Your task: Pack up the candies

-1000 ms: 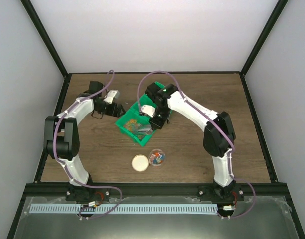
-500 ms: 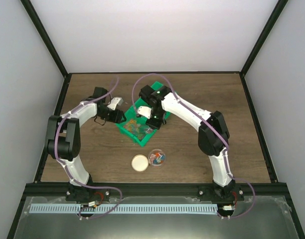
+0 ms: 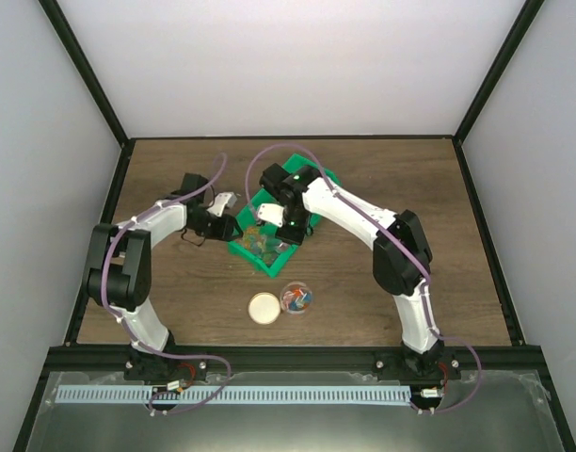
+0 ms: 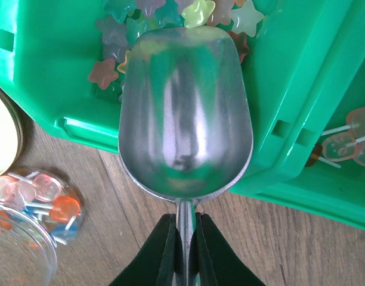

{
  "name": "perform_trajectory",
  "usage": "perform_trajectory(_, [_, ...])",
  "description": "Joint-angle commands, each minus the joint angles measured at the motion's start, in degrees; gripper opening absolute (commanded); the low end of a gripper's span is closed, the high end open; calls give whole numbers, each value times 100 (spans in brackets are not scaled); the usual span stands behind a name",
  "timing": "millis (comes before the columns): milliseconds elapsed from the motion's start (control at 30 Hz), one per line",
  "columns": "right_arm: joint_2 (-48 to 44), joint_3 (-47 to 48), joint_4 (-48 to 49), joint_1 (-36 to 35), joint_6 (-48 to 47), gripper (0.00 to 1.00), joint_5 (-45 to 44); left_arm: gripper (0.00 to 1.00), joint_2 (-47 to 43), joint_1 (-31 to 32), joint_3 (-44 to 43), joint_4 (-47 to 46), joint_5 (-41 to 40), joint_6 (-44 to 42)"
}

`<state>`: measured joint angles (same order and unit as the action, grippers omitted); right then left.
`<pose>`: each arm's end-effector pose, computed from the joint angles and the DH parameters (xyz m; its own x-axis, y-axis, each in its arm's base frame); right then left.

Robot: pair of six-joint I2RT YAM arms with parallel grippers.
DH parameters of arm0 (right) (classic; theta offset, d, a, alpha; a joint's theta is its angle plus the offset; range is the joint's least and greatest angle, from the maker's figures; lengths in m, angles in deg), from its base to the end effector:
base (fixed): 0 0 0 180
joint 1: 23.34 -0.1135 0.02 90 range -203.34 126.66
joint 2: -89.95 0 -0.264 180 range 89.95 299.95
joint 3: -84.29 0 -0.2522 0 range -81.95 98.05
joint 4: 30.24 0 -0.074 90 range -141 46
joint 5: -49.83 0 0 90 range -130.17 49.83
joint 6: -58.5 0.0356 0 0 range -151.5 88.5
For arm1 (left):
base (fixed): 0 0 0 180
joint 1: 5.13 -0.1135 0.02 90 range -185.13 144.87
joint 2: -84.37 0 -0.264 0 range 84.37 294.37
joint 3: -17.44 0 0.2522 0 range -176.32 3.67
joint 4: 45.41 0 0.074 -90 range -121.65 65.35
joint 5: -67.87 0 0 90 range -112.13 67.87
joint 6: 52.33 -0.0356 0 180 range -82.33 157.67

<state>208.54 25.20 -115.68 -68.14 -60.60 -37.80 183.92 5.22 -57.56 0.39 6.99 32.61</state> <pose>0.2909 0.2910 0.2467 -0.2714 -0.9544 -0.1246 -0.9608 0.2762 -0.0224 0.3201 -0.0761 0.1701 -0.8948 0.2417 -0.3754 0.3984 0.8118 -0.4269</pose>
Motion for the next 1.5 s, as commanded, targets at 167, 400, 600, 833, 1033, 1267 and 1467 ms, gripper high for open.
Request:
perform_trajectory(167, [-358, -872, -285, 675, -284, 1, -436, 54, 54, 274, 17, -733, 852, 832])
perform_trajectory(400, [-785, -1211, -303, 691, -494, 1, -698, 49, -94, 292, 234, -1056, 1018, 970])
perform_trajectory(600, [-844, -966, -320, 511, -657, 1, -836, 42, -141, 427, 307, -1113, 1018, 899])
perform_trajectory(833, [-888, -1199, -320, 234, -688, 1, -985, 39, -189, 555, 323, -1156, 928, 932])
perform_trajectory(1033, [-569, -1062, -320, 94, -640, 1, -996, 33, -185, 635, 334, -1191, 837, 976])
perform_trajectory(1267, [-129, -1004, -319, 50, -494, 1, -627, 14, -54, 661, 344, -1202, 906, 1016])
perform_trajectory(1467, [138, -881, -312, 3, -415, 1, -332, 4, -4, 729, 342, -1199, 994, 1016])
